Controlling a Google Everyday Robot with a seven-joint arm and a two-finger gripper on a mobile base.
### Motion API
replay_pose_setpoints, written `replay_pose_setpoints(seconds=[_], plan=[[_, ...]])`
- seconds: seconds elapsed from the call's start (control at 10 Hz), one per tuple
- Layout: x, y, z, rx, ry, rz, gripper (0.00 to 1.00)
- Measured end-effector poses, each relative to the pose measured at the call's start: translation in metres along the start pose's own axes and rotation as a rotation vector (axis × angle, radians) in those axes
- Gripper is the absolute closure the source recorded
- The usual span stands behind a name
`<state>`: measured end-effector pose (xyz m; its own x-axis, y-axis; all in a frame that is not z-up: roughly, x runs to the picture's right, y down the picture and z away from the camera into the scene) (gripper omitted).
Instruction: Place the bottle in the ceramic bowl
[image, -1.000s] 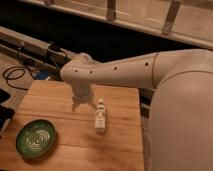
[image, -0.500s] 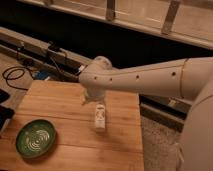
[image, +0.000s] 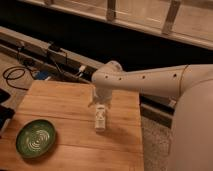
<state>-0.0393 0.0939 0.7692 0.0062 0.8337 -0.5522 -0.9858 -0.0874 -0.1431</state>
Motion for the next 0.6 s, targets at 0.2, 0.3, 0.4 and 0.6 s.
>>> replay_pose_setpoints(seconds=[0.2, 0.3, 0.4, 0.6], plan=[[0.0010, 0.0026, 0.0051, 0.004, 0.012, -0.007, 0.35], [0.0006, -0.0001, 0.0043, 0.005, 0.010, -0.003, 0.35], [0.0005, 0.0007, 0.0047, 0.005, 0.010, -0.005, 0.35], [-0.0009, 0.0008, 0.0087, 0.001, 0.023, -0.004, 0.35]])
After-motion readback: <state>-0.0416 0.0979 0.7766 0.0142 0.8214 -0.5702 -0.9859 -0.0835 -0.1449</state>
